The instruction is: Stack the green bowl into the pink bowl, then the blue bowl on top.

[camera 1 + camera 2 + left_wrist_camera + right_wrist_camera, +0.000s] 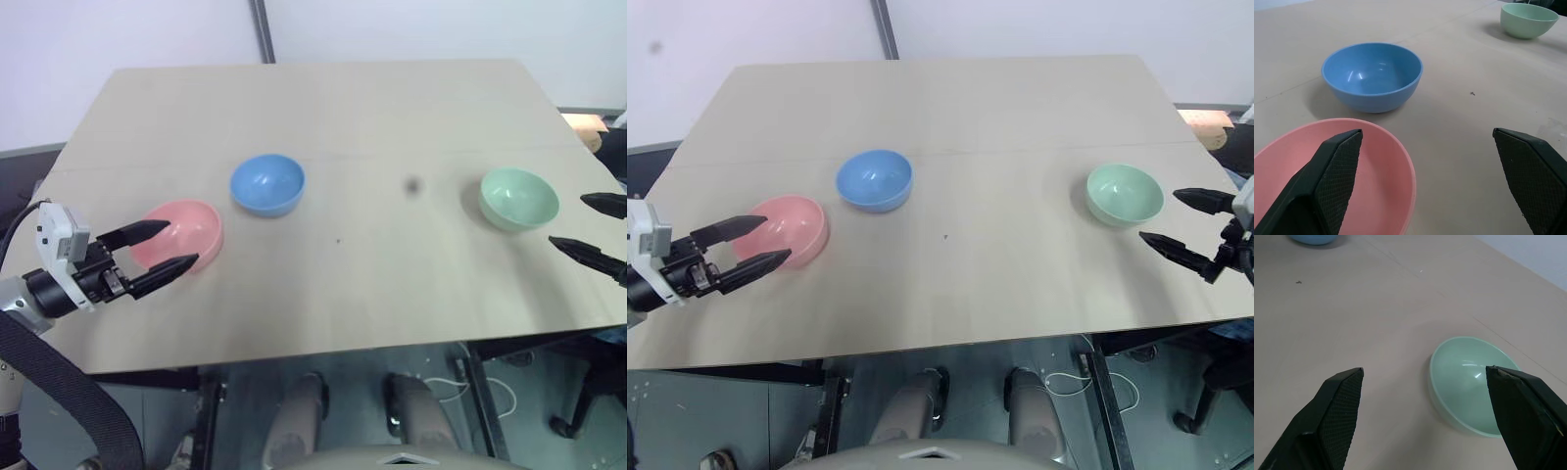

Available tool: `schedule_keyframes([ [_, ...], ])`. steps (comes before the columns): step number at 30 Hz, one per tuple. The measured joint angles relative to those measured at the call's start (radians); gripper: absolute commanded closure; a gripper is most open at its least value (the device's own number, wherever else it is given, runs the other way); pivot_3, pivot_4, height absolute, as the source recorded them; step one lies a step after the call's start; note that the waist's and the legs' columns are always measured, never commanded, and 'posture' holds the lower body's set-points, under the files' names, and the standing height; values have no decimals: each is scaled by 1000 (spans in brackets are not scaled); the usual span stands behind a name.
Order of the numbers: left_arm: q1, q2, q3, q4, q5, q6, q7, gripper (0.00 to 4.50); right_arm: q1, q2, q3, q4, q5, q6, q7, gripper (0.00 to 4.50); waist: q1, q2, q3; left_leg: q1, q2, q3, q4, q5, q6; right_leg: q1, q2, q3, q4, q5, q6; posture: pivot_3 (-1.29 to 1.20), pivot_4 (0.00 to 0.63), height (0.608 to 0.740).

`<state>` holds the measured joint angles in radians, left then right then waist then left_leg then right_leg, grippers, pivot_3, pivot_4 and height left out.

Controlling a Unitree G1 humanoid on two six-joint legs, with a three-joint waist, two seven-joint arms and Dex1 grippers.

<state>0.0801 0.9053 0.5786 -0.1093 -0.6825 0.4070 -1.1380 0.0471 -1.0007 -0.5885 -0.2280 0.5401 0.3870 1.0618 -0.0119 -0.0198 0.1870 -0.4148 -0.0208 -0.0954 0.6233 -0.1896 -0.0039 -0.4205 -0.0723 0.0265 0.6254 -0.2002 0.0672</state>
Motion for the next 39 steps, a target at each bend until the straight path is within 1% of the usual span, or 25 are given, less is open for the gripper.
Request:
schedule_keyframes([
  [12, -25, 0, -4, -4, 1, 12, 7, 1, -45, 6, 59, -6, 9, 0, 2, 163, 0, 0, 0, 0, 0, 0, 0, 0, 0, 0, 0, 0, 0, 0, 0, 0, 150, 740],
  [17, -23, 6, -7, -41, 1, 46, 9, 1, -45, 9, 73, -16, 19, 1, 14, 163, 0, 0, 0, 0, 0, 0, 0, 0, 0, 0, 0, 0, 0, 0, 0, 0, 150, 740],
  [21, -13, 8, -7, -71, 4, 61, 20, 1, -45, 41, 84, -48, 30, -14, 30, 163, -1, 0, 0, 0, 0, 0, 0, 0, 0, 0, 1, 0, 0, 0, 0, 0, 150, 740],
  [24, 3, 3, -13, -106, 46, 60, 78, 1, -67, 107, 132, -100, 50, -69, 48, 163, -3, 0, 0, 1, 0, 0, 0, 0, 0, 0, 1, 0, 1, 0, 0, 0, 150, 740],
  [27, 19, 3, -36, -152, 85, 69, 132, 1, -85, 123, 173, -134, 66, -85, 61, 163, -1, 0, 0, 1, 0, 0, 0, 0, 0, 1, 1, 0, 1, 0, 0, 0, 150, 740],
  [31, 40, 7, -43, -198, 127, 100, 188, 1, -116, 149, 232, -154, 105, -62, 60, 163, -1, 0, 0, 1, 0, 0, 0, 0, 0, 1, 1, 0, 1, 0, 0, 0, 150, 740],
  [35, 39, 19, -43, -231, 129, 162, 220, 1, -170, 197, 295, -154, 127, -41, 35, 163, -1, 0, 0, 1, 0, 0, 0, 0, 0, 1, 1, 0, 1, 0, 0, 0, 150, 740],
  [39, 29, 30, -43, -235, 136, 187, 238, 1, -206, 227, 341, -147, 129, -41, 28, 163, -1, 0, 0, 1, 0, 0, 0, 0, 0, 0, 1, 0, 1, 0, 0, 0, 150, 740],
])
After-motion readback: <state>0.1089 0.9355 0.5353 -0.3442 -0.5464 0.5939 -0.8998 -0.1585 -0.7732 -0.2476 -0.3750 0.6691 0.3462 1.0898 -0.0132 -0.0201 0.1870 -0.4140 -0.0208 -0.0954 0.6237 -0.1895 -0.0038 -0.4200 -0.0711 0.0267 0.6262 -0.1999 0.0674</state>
